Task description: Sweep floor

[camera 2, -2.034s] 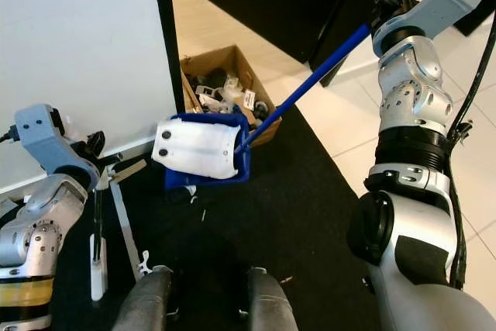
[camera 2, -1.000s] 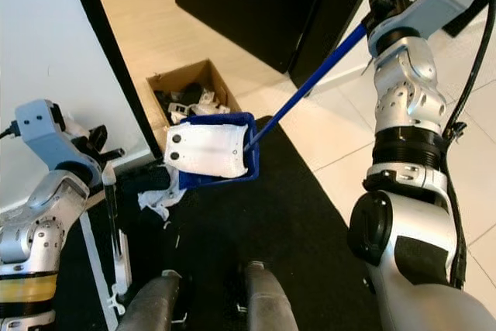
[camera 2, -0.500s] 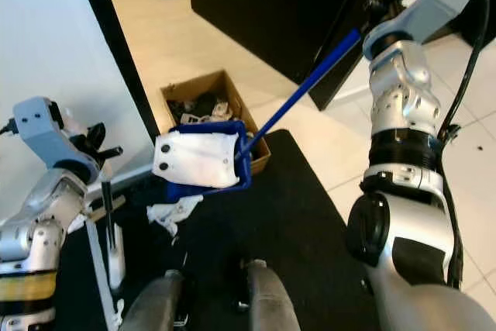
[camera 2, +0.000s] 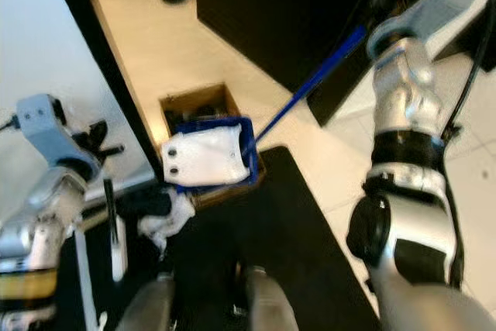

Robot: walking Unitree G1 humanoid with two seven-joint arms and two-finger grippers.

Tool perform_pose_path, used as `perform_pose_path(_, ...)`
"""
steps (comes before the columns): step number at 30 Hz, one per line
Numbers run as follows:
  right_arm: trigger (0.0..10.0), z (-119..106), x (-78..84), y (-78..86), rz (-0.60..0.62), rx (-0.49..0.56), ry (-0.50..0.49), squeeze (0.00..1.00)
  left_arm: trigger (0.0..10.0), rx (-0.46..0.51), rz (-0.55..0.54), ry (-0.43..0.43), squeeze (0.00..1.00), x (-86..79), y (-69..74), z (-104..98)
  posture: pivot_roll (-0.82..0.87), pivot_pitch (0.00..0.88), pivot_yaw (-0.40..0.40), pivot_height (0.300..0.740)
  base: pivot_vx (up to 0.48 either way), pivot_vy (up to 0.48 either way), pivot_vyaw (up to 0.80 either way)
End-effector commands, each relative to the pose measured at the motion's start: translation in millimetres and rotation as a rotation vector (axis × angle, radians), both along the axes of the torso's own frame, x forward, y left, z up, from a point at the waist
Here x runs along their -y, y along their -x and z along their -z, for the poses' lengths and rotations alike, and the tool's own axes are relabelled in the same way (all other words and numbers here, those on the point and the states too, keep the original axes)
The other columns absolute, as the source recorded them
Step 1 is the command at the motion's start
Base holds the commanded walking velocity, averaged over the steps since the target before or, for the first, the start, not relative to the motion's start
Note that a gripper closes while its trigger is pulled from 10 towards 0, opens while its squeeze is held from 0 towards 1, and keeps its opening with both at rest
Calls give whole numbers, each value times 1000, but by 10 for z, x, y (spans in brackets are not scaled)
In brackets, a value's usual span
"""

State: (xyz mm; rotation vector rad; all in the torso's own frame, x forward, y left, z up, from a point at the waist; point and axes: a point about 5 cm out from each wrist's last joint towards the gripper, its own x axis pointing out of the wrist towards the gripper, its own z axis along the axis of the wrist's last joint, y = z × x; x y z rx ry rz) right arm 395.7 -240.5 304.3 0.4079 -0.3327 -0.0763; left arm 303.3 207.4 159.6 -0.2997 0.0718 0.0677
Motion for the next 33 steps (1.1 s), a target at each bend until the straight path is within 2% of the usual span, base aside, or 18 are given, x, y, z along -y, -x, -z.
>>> perform_pose_path(1,10000,-114,101,55,22,71,-49,0,10000,-28,4,-4,0,28,20,65,2,227,-28,740,416,0,0)
perform_pose_path(14,10000,-105,15,17,-9,70,-47,0,10000,-42,-12,3,0,12,19,93,2,222,-37,740,450,0,0)
perform_pose_path(21,10000,-209,-82,-24,-21,106,14,0,10000,-9,-34,10,0,-5,22,66,6,211,-48,740,0,0,0)
perform_pose_path(23,10000,-276,-118,-39,-5,129,57,0,10000,-9,-36,11,0,-9,30,77,6,207,-50,740,0,0,0)
perform_pose_path(26,10000,-360,-209,-55,-4,176,122,0,10000,-3,-36,19,0,-2,38,86,5,202,-52,740,0,0,0)
perform_pose_path(28,10000,-382,-340,-88,-49,197,161,0,10000,1,-33,19,0,17,37,93,5,195,-59,740,0,0,0)
perform_pose_path(29,10000,-382,-340,-88,-49,197,161,0,10000,1,-33,19,0,17,37,93,5,195,-59,740,0,0,0)
perform_pose_path(32,10000,-347,-693,-159,-153,202,237,0,10000,18,-23,34,0,88,44,96,16,184,-79,740,0,0,0)
perform_pose_path(33,10000,-347,-693,-159,-153,202,237,0,10000,18,-23,34,0,88,44,96,16,184,-79,740,0,0,0)
